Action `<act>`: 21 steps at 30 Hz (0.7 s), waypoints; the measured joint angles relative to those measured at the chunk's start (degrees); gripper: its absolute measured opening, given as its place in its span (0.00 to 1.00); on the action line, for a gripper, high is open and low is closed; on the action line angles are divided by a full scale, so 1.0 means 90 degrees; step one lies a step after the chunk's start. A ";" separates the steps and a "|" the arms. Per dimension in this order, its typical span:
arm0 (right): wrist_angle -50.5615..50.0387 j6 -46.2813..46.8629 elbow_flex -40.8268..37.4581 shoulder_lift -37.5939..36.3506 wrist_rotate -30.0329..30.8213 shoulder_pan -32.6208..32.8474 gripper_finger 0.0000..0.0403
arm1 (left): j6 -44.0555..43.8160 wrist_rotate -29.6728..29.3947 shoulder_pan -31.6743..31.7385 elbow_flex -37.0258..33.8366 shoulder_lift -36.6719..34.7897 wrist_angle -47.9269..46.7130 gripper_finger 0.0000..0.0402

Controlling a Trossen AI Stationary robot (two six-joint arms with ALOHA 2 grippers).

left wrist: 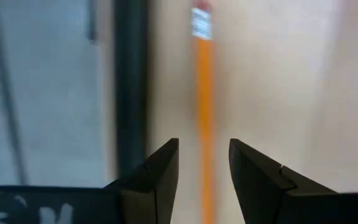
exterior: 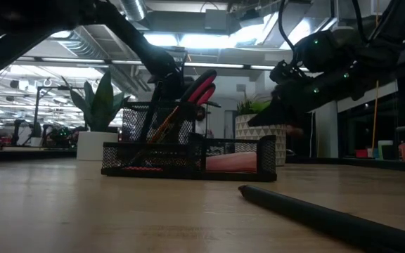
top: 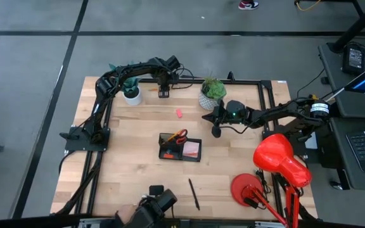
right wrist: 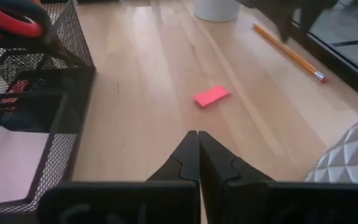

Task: Pick and place office supplies into organizer
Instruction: Put the orange pencil into the desk organizer

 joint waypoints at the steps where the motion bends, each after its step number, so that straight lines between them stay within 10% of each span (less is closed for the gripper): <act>1: 0.0002 0.0000 0.0000 0.0000 0.0000 -0.0007 0.00 | 0.0000 0.0163 0.0026 0.0000 0.0000 -0.0161 0.33; 21: -0.0146 0.0141 0.0000 0.0000 -0.0010 -0.0274 0.00 | -0.0116 0.0546 0.0276 0.0000 0.0000 -0.0007 0.34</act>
